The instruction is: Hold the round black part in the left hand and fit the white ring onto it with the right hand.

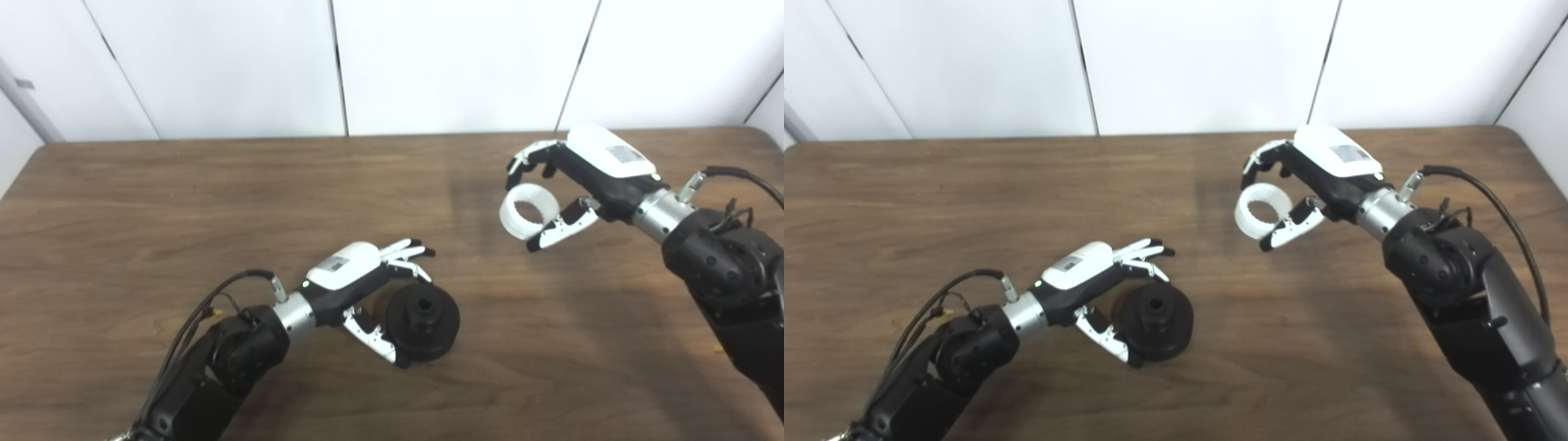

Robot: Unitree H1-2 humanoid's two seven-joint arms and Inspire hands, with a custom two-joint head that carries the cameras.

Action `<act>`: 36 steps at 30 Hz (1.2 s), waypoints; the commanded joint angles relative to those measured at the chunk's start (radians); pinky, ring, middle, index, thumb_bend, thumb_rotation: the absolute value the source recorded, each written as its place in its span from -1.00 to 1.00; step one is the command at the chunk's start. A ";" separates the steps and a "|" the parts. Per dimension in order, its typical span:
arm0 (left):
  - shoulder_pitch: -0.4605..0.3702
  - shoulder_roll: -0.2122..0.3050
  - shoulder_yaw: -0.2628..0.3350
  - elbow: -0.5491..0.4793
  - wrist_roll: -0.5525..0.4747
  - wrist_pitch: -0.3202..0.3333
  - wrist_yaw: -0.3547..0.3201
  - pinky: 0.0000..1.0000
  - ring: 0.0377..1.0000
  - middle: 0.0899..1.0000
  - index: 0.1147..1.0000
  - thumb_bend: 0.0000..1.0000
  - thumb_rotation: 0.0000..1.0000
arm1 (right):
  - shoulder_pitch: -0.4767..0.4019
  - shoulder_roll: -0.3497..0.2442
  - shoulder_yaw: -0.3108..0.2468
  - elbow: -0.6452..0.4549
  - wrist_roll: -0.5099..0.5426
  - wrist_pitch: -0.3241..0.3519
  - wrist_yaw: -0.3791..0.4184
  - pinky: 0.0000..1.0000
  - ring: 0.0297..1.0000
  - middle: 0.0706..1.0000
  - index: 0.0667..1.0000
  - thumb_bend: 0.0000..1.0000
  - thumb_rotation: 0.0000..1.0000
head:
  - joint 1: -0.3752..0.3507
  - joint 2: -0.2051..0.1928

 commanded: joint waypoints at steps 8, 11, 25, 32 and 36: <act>0.033 0.002 -0.038 0.042 0.039 0.047 -0.065 0.77 1.00 0.89 -0.16 0.04 -0.85 | -0.003 0.000 0.000 -0.063 0.035 -0.020 0.055 0.28 0.45 0.45 -0.11 0.03 -0.73 | 0.002 0.004; 0.030 0.002 -0.039 0.042 0.036 0.048 -0.070 0.76 1.00 0.89 -0.16 0.04 -0.85 | 0.002 0.009 0.002 -0.072 0.040 -0.019 0.070 0.31 0.47 0.46 -0.11 0.03 -0.73 | 0.002 0.004; 0.029 -0.005 -0.042 0.037 0.040 0.058 -0.074 0.75 1.00 0.89 -0.16 0.04 -0.85 | 0.026 0.070 0.059 -0.116 0.042 -0.040 0.111 0.25 0.45 0.47 -0.11 0.03 -0.72 | 0.010 0.010; 0.028 -0.003 -0.042 0.040 0.038 0.051 -0.071 0.78 1.00 0.89 -0.16 0.04 -0.85 | 0.024 0.088 0.074 -0.133 0.049 -0.038 0.128 0.26 0.45 0.47 -0.11 0.03 -0.72 | 0.010 0.010; 0.027 -0.002 -0.041 0.035 0.040 0.056 -0.073 0.70 1.00 0.89 -0.16 0.04 -0.85 | 0.020 0.097 0.078 -0.144 0.050 -0.037 0.139 0.25 0.43 0.47 -0.11 0.03 -0.71 | 0.009 0.013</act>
